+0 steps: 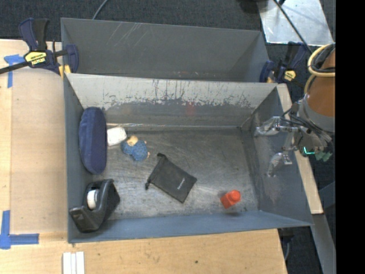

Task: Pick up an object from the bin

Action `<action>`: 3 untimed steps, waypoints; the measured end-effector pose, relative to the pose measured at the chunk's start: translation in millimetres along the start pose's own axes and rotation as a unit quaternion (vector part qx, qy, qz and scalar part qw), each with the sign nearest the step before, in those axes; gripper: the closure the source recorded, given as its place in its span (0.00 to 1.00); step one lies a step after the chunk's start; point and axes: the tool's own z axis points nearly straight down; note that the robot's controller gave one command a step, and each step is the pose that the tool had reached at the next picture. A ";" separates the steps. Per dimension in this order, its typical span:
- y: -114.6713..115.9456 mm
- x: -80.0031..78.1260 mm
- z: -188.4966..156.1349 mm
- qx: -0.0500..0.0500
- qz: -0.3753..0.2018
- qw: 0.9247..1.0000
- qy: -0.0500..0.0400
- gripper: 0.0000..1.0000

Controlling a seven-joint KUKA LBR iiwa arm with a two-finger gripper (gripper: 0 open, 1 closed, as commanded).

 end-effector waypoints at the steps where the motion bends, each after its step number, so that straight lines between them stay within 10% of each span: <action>1: 113.4 0.9 122.7 0.002 -0.084 0.996 -0.006 0.00; 2: 195.6 6.2 117.9 -0.001 -0.124 0.992 -0.006 0.00; 3: 192.2 2.3 114.7 0.000 -0.121 0.993 -0.012 1.00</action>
Offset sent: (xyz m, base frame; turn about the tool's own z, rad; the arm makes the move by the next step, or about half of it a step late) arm -0.0036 0.1125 -0.1239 -0.1650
